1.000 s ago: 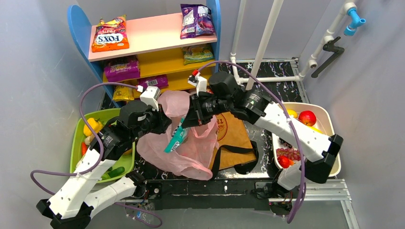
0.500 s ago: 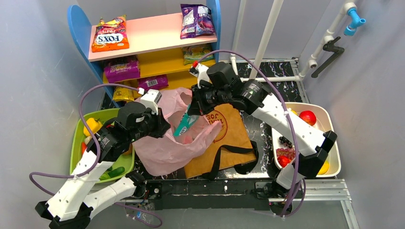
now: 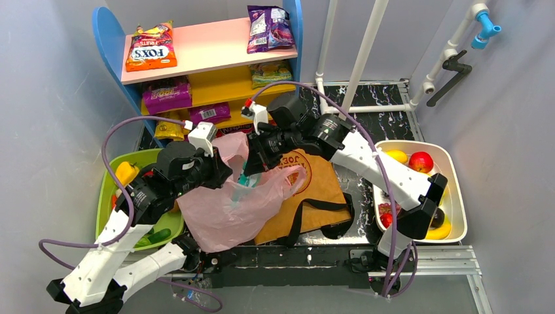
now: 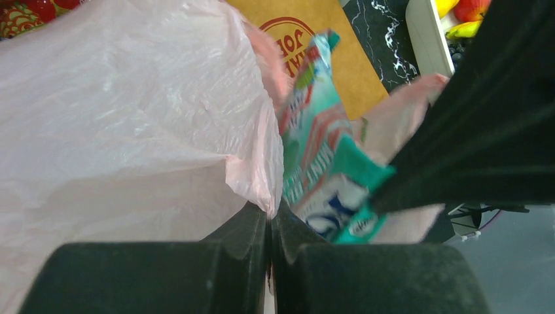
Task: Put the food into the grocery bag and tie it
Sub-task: Place the snack in the grocery bag.
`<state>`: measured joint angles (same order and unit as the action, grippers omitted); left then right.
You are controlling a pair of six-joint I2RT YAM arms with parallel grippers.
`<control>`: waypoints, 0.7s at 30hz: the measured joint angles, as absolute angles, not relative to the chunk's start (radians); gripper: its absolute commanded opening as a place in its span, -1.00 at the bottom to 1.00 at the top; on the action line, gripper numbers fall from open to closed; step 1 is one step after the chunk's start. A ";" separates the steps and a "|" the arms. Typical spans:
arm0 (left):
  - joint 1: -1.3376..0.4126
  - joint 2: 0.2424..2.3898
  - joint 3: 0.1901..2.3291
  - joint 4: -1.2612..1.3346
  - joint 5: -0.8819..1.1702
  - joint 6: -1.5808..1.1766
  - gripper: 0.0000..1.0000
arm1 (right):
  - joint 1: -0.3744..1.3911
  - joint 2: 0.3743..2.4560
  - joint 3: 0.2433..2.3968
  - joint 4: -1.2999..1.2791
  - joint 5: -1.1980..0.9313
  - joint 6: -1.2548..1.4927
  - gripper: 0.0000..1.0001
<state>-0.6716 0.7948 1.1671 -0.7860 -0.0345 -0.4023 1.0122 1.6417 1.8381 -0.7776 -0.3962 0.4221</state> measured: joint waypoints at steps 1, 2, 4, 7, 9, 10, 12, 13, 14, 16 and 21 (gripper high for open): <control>-0.672 0.794 1.167 -0.784 -0.039 -0.403 -1.00 | 1.021 1.642 1.838 -0.778 -0.406 0.423 -0.97; -0.672 0.793 1.167 -0.783 -0.042 -0.403 -1.00 | 1.031 1.642 1.838 -0.777 -0.417 0.423 -0.97; -0.672 0.792 1.166 -0.783 -0.046 -0.404 -1.00 | 1.056 1.642 1.838 -0.777 -0.434 0.423 -0.97; -0.672 0.788 1.165 -0.781 -0.047 -0.404 -1.00 | 1.090 1.642 1.838 -0.776 -0.451 0.423 -0.97; -0.672 0.785 1.162 -0.778 -0.047 -0.404 -1.00 | 1.106 1.642 1.836 -0.771 -0.463 0.423 -0.97; -0.672 0.782 1.158 -0.775 -0.048 -0.404 -1.00 | 1.112 1.642 1.835 -0.767 -0.468 0.424 -0.97; -0.672 0.776 1.154 -0.771 -0.048 -0.404 -1.00 | 1.122 1.642 1.826 -0.746 -0.484 0.427 -0.95; -0.672 0.775 1.153 -0.771 -0.049 -0.404 -1.00 | 1.127 1.642 1.815 -0.729 -0.496 0.429 -0.70; -0.672 0.772 1.153 -0.771 -0.048 -0.404 -1.00 | 1.129 1.642 1.813 -0.727 -0.498 0.430 -0.30; -0.672 0.767 1.153 -0.771 -0.049 -0.404 -1.00 | 1.135 1.642 1.798 -0.723 -0.506 0.434 0.26; -0.672 0.750 1.150 -0.772 -0.054 -0.403 -1.00 | 1.144 1.640 1.787 -0.706 -0.513 0.420 0.57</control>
